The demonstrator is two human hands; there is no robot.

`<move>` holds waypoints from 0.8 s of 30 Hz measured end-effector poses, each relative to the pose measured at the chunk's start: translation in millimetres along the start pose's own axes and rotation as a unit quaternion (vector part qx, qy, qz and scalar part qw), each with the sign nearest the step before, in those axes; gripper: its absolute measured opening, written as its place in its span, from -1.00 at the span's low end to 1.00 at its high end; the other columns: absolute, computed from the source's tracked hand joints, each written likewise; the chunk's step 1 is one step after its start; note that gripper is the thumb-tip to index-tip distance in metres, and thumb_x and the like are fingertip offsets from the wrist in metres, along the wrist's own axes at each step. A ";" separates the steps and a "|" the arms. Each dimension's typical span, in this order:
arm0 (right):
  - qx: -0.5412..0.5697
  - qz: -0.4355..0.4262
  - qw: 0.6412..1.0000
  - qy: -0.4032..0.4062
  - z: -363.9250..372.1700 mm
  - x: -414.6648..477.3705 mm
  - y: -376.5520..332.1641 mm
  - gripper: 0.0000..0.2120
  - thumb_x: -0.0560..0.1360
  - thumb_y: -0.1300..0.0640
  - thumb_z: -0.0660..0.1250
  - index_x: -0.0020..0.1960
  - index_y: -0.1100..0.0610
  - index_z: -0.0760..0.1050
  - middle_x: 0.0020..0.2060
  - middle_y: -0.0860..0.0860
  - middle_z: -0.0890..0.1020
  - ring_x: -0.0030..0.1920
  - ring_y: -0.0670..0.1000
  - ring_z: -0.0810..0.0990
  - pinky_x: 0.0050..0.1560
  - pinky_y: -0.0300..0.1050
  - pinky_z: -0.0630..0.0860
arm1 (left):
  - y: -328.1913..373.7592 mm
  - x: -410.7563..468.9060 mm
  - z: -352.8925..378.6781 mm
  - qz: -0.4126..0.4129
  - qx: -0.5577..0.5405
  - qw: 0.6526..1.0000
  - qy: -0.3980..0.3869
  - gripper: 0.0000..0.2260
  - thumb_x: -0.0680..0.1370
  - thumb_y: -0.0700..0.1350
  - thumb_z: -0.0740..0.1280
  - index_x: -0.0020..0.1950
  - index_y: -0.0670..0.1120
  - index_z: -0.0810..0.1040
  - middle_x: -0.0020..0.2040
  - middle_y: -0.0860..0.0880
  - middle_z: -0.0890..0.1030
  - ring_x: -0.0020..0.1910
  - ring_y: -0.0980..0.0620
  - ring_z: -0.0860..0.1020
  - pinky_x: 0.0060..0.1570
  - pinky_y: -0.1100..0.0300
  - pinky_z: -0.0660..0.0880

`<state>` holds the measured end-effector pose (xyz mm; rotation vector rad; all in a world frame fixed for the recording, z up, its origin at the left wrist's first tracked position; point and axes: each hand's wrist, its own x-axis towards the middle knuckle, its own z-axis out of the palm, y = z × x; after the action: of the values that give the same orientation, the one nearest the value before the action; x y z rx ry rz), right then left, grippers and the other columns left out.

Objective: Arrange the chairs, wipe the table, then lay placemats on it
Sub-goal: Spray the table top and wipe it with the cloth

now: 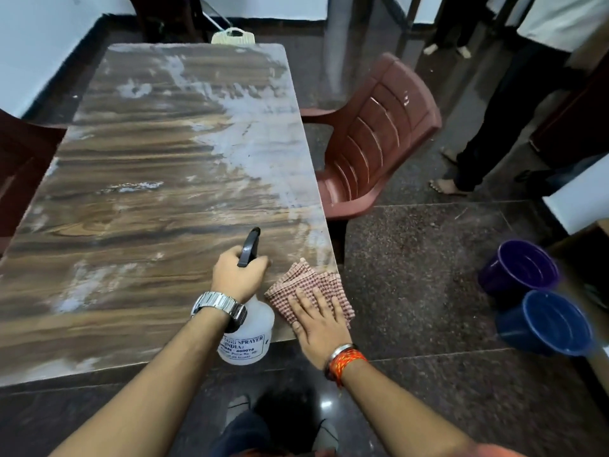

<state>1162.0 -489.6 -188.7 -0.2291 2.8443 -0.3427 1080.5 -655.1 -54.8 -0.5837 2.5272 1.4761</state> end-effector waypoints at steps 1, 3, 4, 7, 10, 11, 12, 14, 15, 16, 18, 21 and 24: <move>0.001 -0.012 1.000 -0.006 0.7 2.2 4.1 -0.51 0.58 -0.15 -0.02 0.50 -0.17 0.10 0.49 -0.17 0.20 0.50 0.06 0.15 0.41 0.14 -0.18 | 6.4 0.0 6.0 0.003 -0.011 1.000 0.006 -0.79 0.42 -0.08 0.46 -0.29 -0.12 0.47 -0.38 -0.03 0.50 -0.37 -0.04 0.42 -0.36 0.15 0.29; -0.004 -0.027 1.000 -0.013 2.5 4.9 8.5 -0.51 0.58 -0.15 -0.01 0.50 -0.15 0.12 0.49 -0.17 0.21 0.51 0.05 0.13 0.41 0.15 -0.17 | 19.9 3.6 15.3 0.004 -0.033 0.999 0.008 -0.79 0.44 -0.08 0.47 -0.25 -0.14 0.49 -0.38 -0.02 0.48 -0.38 -0.02 0.41 -0.36 0.16 0.29; -0.003 -0.034 0.999 -0.019 -0.1 4.6 9.8 -0.51 0.57 -0.15 0.02 0.49 -0.15 0.16 0.48 -0.17 0.24 0.50 0.04 0.18 0.40 0.16 -0.10 | 27.3 7.3 19.4 0.000 -0.044 0.999 0.008 -0.79 0.44 -0.08 0.47 -0.26 -0.13 0.49 -0.39 -0.01 0.47 -0.39 0.00 0.40 -0.36 0.16 0.28; -0.016 -0.079 0.997 -0.007 -8.3 13.9 22.8 -0.54 0.56 -0.15 0.07 0.45 -0.15 0.25 0.46 -0.18 0.30 0.46 0.02 0.27 0.38 0.17 0.01 | 50.7 31.0 33.5 -0.002 -0.062 0.998 0.009 -0.72 0.43 -0.07 0.46 -0.37 -0.07 0.41 -0.44 0.01 0.42 -0.42 -0.01 0.35 -0.35 0.17 0.26; -0.036 -0.131 0.991 -0.007 -15.6 33.9 40.9 -0.53 0.56 -0.15 0.08 0.46 -0.17 0.22 0.46 -0.18 0.29 0.46 0.02 0.27 0.37 0.17 0.03 | 71.2 59.5 51.3 -0.009 -0.047 0.999 0.012 -0.78 0.41 -0.12 0.42 -0.35 -0.07 0.42 -0.43 -0.02 0.40 -0.42 -0.01 0.34 -0.36 0.17 0.24; -0.037 -0.140 0.989 -0.007 -18.8 43.5 47.0 -0.52 0.56 -0.14 0.08 0.47 -0.17 0.21 0.46 -0.18 0.28 0.46 0.02 0.27 0.37 0.17 0.03 | 77.6 70.0 56.8 -0.015 -0.039 0.999 0.017 -0.80 0.40 -0.15 0.40 -0.35 -0.08 0.42 -0.42 -0.03 0.40 -0.43 -0.02 0.33 -0.38 0.17 0.23; -0.037 -0.146 0.988 -0.015 -22.9 50.4 51.1 -0.52 0.55 -0.14 0.09 0.46 -0.18 0.22 0.46 -0.18 0.29 0.46 0.02 0.28 0.37 0.17 0.03 | 82.3 79.1 59.9 -0.023 -0.036 0.999 0.024 -0.81 0.40 -0.18 0.39 -0.36 -0.08 0.40 -0.43 -0.04 0.39 -0.44 -0.03 0.33 -0.40 0.17 0.21; -0.043 -0.162 0.985 -0.040 -33.6 64.9 60.1 -0.54 0.53 -0.15 0.10 0.42 -0.18 0.27 0.42 -0.18 0.36 0.44 0.02 0.32 0.36 0.16 0.05 | 91.4 98.7 66.4 -0.044 -0.052 0.997 0.034 -0.80 0.39 -0.20 0.39 -0.35 -0.08 0.41 -0.42 -0.03 0.40 -0.44 -0.02 0.32 -0.41 0.18 0.22; -0.043 -0.167 0.984 -0.048 -37.9 74.4 64.2 -0.55 0.52 -0.15 0.12 0.40 -0.18 0.29 0.40 -0.18 0.39 0.42 0.02 0.34 0.35 0.16 0.06 | 95.6 107.8 69.8 -0.050 -0.059 0.996 0.032 -0.81 0.40 -0.19 0.42 -0.33 -0.07 0.44 -0.41 -0.02 0.43 -0.43 0.00 0.34 -0.40 0.19 0.24; -0.044 -0.171 0.983 -0.049 -41.9 85.0 68.1 -0.55 0.51 -0.15 0.13 0.39 -0.18 0.31 0.39 -0.18 0.41 0.42 0.02 0.36 0.35 0.16 0.07 | 99.2 115.3 73.0 -0.054 -0.066 0.996 0.029 -0.81 0.40 -0.16 0.46 -0.32 -0.06 0.46 -0.40 -0.01 0.45 -0.42 0.01 0.36 -0.38 0.19 0.28; -0.045 -0.183 0.981 -0.047 -47.7 101.5 74.6 -0.57 0.49 -0.15 0.14 0.36 -0.18 0.34 0.37 -0.17 0.43 0.41 0.02 0.37 0.36 0.15 0.05 | 102.4 125.5 78.5 -0.059 -0.078 0.995 0.024 -0.79 0.39 -0.12 0.50 -0.31 -0.08 0.49 -0.39 -0.01 0.50 -0.38 0.01 0.42 -0.32 0.18 0.34; -0.042 -0.213 0.973 -0.074 -56.3 128.1 82.6 -0.57 0.52 -0.14 0.12 0.38 -0.16 0.32 0.40 -0.15 0.40 0.45 0.05 0.30 0.38 0.16 -0.02 | 107.4 140.2 85.4 -0.087 -0.067 0.993 0.039 -0.82 0.39 -0.14 0.48 -0.31 -0.09 0.50 -0.41 -0.01 0.50 -0.41 0.00 0.42 -0.37 0.22 0.33; -0.033 -0.252 0.965 -0.071 -58.5 154.8 91.9 -0.54 0.56 -0.12 0.06 0.46 -0.15 0.21 0.46 -0.12 0.32 0.51 0.06 0.16 0.41 0.16 -0.12 | 112.7 153.3 93.0 -0.106 -0.053 0.989 0.090 -0.79 0.38 -0.18 0.43 -0.37 -0.06 0.43 -0.47 0.02 0.44 -0.48 0.02 0.36 -0.46 0.27 0.25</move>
<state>986.9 -418.0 -194.7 -0.9572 2.6212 -0.3132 889.3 -564.1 -60.9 -1.0113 2.4307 1.5484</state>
